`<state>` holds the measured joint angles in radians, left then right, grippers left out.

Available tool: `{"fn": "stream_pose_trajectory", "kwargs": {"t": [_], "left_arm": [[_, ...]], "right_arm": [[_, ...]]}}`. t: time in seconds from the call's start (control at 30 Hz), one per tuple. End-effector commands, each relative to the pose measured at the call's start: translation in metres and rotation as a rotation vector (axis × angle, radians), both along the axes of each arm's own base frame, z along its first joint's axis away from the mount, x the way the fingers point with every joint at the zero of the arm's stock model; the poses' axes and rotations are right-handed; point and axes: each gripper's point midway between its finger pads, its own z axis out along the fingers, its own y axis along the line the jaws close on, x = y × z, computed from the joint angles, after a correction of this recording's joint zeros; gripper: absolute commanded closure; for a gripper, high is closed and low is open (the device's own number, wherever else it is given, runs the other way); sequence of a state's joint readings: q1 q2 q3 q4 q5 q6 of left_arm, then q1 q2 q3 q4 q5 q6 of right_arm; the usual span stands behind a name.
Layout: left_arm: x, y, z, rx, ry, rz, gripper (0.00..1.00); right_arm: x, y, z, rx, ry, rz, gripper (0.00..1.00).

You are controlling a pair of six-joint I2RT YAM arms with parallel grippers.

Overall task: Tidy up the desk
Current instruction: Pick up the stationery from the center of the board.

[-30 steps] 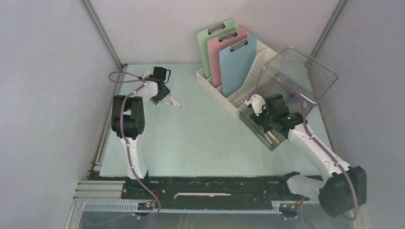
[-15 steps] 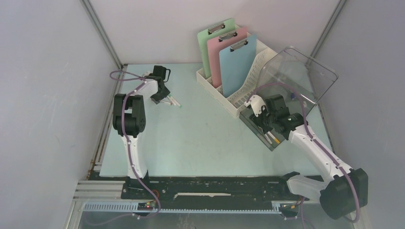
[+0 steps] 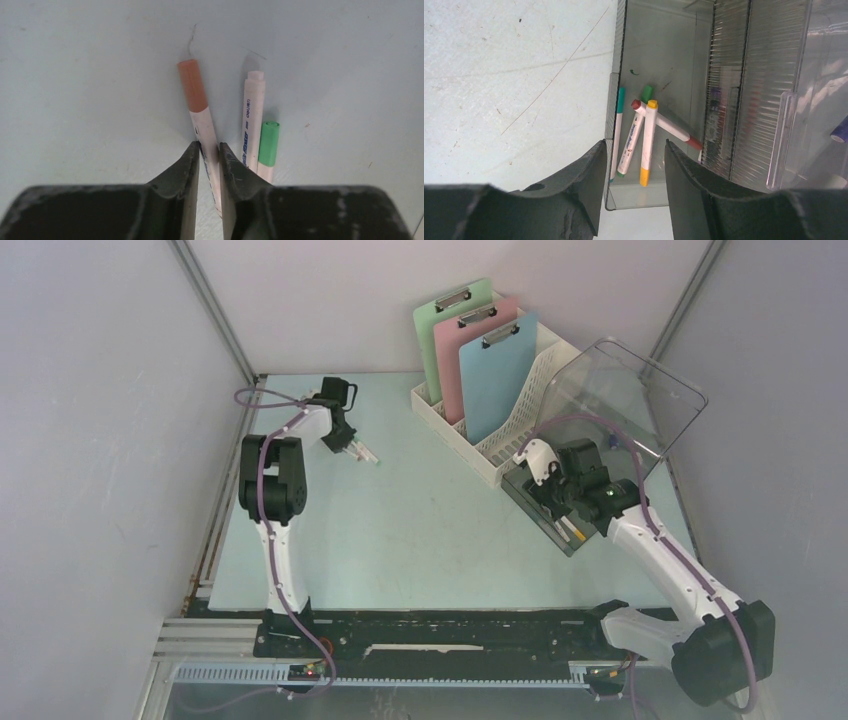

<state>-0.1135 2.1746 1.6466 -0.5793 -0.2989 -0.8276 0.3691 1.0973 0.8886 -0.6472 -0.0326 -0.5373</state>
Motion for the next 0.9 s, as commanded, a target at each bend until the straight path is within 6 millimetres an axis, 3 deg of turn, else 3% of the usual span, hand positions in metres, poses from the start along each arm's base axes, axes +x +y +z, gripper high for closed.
{"fn": "stream_pose_trajectory", "kwargs": {"t": [0.0, 0.23, 0.57, 0.87], "left_arm": [[-0.005, -0.007, -0.003, -0.035, 0.01, -0.05, 0.81], [-0.015, -0.019, -0.002, -0.085, -0.01, -0.121, 0.97], [-0.044, -0.022, 0.026, -0.062, -0.089, -0.176, 1.0], [-0.079, -0.051, 0.048, -0.076, -0.204, -0.303, 1.0]], "right_arm": [[-0.001, 0.004, 0.011, 0.017, -0.039, 0.022, 0.47], [-0.001, 0.004, 0.013, 0.023, -0.044, 0.027, 0.47], [-0.004, 0.009, 0.014, 0.041, -0.039, 0.044, 0.46], [-0.013, 0.028, 0.027, 0.111, -0.065, 0.119, 0.47]]}}
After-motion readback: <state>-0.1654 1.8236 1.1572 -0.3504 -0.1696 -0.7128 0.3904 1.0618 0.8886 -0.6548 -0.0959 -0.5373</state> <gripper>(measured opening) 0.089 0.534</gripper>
